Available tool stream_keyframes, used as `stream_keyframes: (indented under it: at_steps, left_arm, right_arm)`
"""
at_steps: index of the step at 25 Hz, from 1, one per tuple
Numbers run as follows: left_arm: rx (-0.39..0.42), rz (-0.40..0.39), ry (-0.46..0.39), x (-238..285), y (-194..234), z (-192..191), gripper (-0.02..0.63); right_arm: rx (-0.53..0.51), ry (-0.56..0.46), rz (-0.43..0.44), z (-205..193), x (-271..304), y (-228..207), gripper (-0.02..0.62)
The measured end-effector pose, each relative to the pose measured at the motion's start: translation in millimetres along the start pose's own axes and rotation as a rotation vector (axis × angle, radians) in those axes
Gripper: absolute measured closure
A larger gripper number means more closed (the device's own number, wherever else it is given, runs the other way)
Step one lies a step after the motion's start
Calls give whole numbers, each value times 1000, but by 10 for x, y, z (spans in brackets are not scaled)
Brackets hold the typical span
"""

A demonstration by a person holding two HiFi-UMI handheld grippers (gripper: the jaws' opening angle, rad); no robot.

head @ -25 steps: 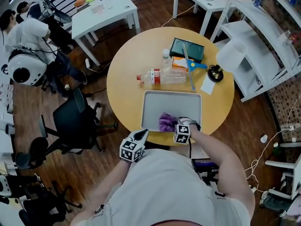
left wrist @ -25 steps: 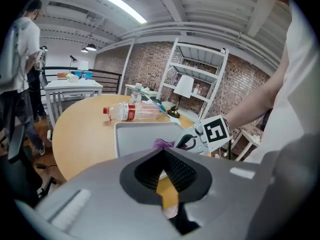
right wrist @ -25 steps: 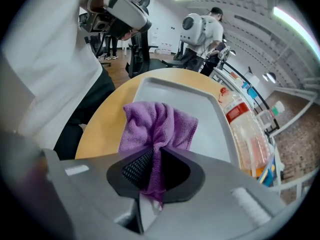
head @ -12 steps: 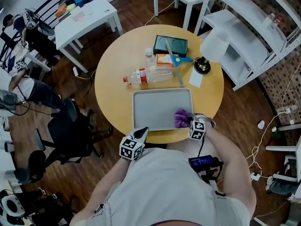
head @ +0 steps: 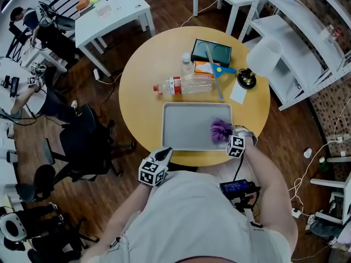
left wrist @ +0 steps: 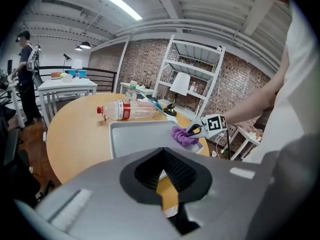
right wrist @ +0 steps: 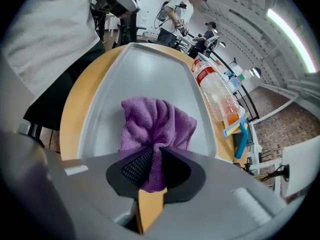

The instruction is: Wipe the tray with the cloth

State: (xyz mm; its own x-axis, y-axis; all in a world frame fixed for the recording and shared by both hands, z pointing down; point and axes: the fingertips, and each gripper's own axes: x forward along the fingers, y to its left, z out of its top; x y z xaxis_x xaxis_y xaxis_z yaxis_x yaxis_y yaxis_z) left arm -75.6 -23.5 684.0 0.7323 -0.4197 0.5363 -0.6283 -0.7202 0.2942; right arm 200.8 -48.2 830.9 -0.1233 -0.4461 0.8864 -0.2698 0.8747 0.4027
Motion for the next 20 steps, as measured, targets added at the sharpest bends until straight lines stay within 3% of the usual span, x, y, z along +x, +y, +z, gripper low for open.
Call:
stream_keyframes:
  at_steps: [5, 8, 17, 20]
  left_arm:
    - [-5, 21, -11, -79, 75, 10, 606]
    - [-17, 41, -32, -151, 117, 18, 606]
    - [-79, 128, -66, -422, 309, -52, 606]
    - [-109, 178, -75, -560, 399, -124, 606]
  right_arm:
    - [-16, 43, 2, 15, 40, -108, 545]
    - [17, 8, 29, 160, 49, -92, 546]
    - [-149, -93, 72, 1173, 308, -75, 549]
    - [-155, -142, 121, 1577, 425, -45, 548]
